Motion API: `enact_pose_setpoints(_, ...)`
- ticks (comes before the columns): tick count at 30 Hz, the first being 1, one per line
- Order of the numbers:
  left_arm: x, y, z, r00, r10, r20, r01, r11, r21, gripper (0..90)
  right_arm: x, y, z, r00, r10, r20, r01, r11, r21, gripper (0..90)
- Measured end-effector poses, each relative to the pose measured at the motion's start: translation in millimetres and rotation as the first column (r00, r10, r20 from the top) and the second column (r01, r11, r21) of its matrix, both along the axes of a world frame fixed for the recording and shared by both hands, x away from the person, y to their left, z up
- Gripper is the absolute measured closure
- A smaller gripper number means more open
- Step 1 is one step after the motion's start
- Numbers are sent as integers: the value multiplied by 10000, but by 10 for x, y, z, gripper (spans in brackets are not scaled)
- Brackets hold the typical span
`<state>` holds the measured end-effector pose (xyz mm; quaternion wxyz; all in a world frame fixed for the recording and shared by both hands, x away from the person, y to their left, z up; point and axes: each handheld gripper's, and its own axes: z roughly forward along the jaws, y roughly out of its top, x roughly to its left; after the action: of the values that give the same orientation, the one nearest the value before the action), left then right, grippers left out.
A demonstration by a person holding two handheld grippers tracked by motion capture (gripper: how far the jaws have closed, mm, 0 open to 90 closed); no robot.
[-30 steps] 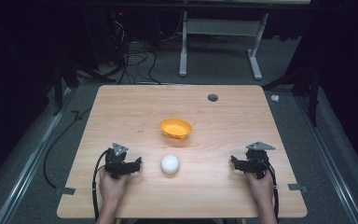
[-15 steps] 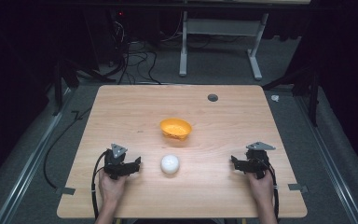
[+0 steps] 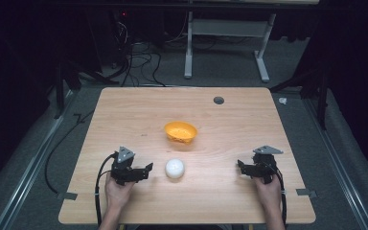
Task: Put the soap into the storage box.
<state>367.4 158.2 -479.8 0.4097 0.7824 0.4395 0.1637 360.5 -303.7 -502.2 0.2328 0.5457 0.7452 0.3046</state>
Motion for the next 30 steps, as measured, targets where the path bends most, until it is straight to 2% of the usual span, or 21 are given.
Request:
enact_pose_setpoints(6,-31,-123,54,9983,-570,73,570,9984,29,148,0,0,0,10000,3,4,-3,10000,-5,184)
enact_pose_setpoints(12,-45,-176,77,9971,-758,73,758,9971,-10,148,0,0,0,10000,4,4,-4,10000,-6,184)
enact_pose_setpoints(13,-44,-221,92,9955,-945,87,946,9955,-53,148,0,0,0,10000,3,4,-3,10000,-6,184)
enact_pose_setpoints(15,-42,-256,99,9945,-1046,106,1045,9945,58,148,0,0,0,10000,1,1,-1,10000,-1,184)
enact_pose_setpoints(18,-31,-376,105,9893,-1455,98,1452,9890,271,148,0,0,0,10000,4,5,-4,10000,-6,184)
enact_pose_setpoints(21,-23,-477,78,9847,-1742,6,1742,9844,256,149,0,0,0,10000,2,0,-2,10000,-3,184)
enact_pose_setpoints(30,-14,-647,31,9748,-2223,-196,2229,9742,353,147,0,0,0,10000,5,2,-5,10000,-2,184)
